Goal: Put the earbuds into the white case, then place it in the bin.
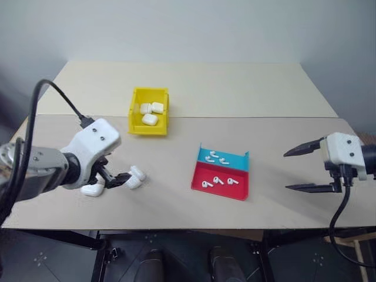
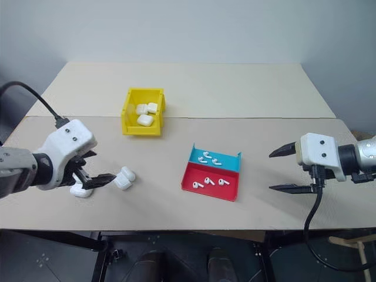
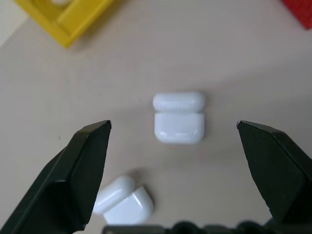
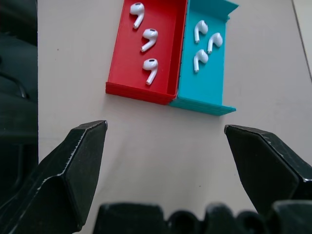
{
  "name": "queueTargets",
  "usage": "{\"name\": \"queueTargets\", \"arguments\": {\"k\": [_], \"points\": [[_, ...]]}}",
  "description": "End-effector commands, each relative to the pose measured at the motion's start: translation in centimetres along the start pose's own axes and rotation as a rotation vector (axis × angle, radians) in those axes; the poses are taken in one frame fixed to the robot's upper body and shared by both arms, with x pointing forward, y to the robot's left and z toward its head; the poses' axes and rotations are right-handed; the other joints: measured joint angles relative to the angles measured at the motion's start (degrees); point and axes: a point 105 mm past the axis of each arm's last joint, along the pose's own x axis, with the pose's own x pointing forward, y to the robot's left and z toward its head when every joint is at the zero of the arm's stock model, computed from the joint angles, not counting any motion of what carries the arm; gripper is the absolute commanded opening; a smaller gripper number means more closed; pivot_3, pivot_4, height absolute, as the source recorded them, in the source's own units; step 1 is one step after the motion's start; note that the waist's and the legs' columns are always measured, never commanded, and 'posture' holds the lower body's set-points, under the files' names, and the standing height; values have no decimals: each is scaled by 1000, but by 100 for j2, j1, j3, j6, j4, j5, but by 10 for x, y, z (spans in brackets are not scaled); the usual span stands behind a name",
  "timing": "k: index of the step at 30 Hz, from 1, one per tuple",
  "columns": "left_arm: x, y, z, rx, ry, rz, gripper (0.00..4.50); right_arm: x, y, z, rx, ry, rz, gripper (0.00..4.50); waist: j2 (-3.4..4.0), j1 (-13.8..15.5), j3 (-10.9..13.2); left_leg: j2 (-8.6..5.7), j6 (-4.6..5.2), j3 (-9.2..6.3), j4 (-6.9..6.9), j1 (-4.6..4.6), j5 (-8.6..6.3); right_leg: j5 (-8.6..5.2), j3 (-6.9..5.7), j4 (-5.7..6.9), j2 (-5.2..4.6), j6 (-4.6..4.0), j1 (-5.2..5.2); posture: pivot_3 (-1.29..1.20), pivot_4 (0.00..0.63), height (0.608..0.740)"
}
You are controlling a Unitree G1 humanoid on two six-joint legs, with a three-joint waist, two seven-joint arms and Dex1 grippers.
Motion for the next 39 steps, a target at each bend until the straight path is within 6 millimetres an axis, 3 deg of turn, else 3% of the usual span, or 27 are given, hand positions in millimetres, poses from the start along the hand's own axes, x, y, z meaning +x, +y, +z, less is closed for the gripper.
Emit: {"name": "queueTargets", "arguments": {"k": [1,8,22,27,33,39], "points": [[-3,8,-1,-46,58,-41,4500,-1,-5,1,15,13,-27,4463,0,1,0,0,0,0,-1,-3,0,0,0,-4,0,0,-1,0,150,740],[14,13,-6,-130,134,-149,4500,5,8,-4,67,23,-34,4463,-1,54,1,-1,0,0,-3,-34,0,-2,-2,-5,0,1,-27,0,150,740],[38,11,1,-65,268,-243,4500,6,39,-8,191,32,-96,4463,-6,157,1,-3,0,-1,4,-40,0,-3,-2,-5,0,2,-26,0,150,740],[38,-1,2,-34,309,-282,4500,-1,30,-8,214,29,-87,4463,-6,100,1,-2,1,-1,7,-36,0,-3,0,-2,1,2,-25,0,150,740],[50,-16,-5,50,348,-295,4500,6,11,-8,223,32,-87,4463,-7,99,2,-2,1,-3,9,-35,0,-3,-1,-3,1,2,-23,0,150,740],[62,-12,-4,104,343,-230,4500,8,16,-11,238,37,-61,4463,-8,155,3,-4,1,-4,12,-44,0,-4,-2,-5,-1,4,-26,0,150,740]]}}
